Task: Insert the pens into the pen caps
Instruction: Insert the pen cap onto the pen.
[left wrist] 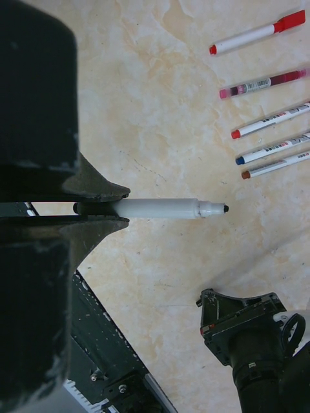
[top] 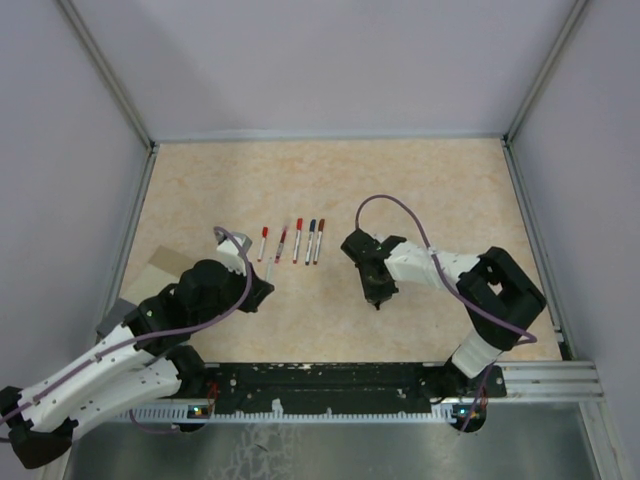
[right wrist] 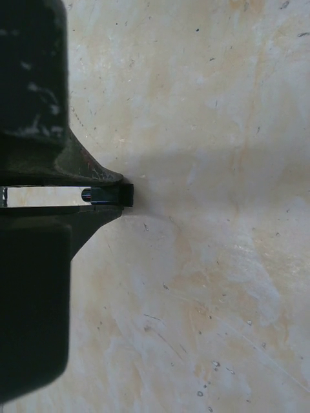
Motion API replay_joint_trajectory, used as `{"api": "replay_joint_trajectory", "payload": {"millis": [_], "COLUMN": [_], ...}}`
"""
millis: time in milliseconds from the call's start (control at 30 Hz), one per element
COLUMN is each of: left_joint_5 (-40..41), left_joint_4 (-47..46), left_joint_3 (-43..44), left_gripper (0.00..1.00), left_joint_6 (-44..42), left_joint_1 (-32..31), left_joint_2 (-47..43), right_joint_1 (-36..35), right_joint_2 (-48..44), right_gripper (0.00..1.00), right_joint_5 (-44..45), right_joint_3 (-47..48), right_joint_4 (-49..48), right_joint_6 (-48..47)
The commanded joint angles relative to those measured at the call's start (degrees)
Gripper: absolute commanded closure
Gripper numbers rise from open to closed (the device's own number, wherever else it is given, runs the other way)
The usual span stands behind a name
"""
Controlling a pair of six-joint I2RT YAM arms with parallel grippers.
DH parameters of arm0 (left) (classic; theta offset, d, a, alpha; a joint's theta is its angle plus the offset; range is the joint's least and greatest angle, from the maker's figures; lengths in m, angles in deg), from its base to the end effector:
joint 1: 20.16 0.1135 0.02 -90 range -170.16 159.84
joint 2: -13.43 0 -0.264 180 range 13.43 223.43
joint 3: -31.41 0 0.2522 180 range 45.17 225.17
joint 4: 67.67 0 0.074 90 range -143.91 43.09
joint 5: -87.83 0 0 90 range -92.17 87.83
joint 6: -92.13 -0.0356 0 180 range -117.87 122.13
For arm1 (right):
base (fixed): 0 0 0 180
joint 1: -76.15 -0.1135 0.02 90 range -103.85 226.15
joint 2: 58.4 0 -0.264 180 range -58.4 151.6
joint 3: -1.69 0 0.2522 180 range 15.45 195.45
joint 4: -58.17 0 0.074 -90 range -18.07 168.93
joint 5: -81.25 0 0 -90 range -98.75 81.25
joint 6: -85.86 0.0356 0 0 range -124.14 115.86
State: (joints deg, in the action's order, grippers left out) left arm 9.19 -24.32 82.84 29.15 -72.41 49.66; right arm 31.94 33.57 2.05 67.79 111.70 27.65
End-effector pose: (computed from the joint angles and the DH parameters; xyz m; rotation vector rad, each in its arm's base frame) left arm 0.0952 -0.1115 0.2843 0.3385 2.0890 -0.6455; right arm 0.2025 0.1877 0.1602 -0.2864 2.8658 -0.0500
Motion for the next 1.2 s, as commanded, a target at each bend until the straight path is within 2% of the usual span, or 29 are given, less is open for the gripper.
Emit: {"api": "replay_joint_trajectory", "payload": {"millis": [0,367,500,667,833,967,1067,1167], "left_joint_5": [0.5,-3.2,-9.7,-18.2,-24.2,-25.4,-28.3,-30.0], "left_joint_4": [-0.1,-3.2,-8.3,-14.1,-22.3,-29.0,-35.1,-40.1], "left_joint_3": [-0.2,-1.7,-4.2,-6.2,-7.6,-8.2,-9.2,-9.7], "left_gripper": [1.00,1.00,1.00,1.00,1.00,1.00,1.00,1.00], "left_joint_6": [0.3,3.0,1.0,1.7,3.9,5.2,5.7,6.4], "left_joint_1": [0.3,0.3,0.3,0.1,-0.4,-0.8,-0.8,-0.8], "left_joint_2": [-0.8,0.9,-0.5,2.5,6.7,8.3,9.6,10.6], "right_joint_1": [-0.7,-0.1,-0.1,-0.1,-0.2,-0.6,-1.9,-6.2], "right_joint_2": [3.3,-11.4,-19.2,-29.4,-38.3,-44.9,-46.7,-47.0], "right_gripper": [1.00,1.00,1.00,1.00,1.00,1.00,1.00,1.00], "right_joint_5": [0.6,3.5,2.9,-3.1,-6.8,-8.3,-6.9,-1.4], "right_joint_3": [-2.1,-4.9,-7.4,-10.8,-15.5,-21.2,-23.8,-24.0], "right_joint_4": [-1.8,-7.6,-12.6,-20.0,-26.9,-38.4,-45.2,-49.8], "right_joint_6": [0.4,-1.3,-0.6,-0.5,4.1,11.9,17.7,20.1]}}
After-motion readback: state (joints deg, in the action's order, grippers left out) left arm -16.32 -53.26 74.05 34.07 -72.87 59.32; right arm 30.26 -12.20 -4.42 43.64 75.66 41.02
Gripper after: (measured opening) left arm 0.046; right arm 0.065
